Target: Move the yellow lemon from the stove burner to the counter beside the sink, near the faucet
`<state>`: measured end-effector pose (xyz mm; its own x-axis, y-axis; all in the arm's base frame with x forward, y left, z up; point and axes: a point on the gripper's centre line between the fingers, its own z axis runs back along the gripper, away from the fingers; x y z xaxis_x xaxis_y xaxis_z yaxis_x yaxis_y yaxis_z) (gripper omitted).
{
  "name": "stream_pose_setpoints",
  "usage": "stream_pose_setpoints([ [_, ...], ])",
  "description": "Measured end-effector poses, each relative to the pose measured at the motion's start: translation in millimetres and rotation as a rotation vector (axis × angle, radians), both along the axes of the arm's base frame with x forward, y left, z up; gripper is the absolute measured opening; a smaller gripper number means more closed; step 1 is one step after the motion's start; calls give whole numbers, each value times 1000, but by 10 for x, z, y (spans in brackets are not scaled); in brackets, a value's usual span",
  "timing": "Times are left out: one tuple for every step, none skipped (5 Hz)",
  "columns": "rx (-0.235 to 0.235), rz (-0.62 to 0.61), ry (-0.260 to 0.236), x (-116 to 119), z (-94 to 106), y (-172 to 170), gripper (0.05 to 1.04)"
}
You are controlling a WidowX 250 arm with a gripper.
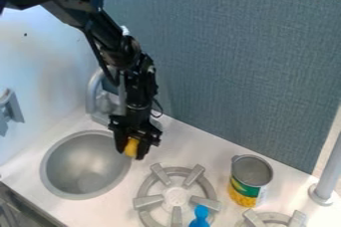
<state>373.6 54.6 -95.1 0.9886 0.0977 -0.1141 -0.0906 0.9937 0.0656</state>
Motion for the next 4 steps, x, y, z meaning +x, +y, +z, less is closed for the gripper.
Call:
stream_pose_setpoints([
  [-7, -35, -5, 34, -9, -154, 676],
  [0, -46, -12, 98, -69, -286, 676],
  [3, -24, -6, 144, -109, -282, 676],
  [3, 4, 20, 133, -144, -286, 747],
])
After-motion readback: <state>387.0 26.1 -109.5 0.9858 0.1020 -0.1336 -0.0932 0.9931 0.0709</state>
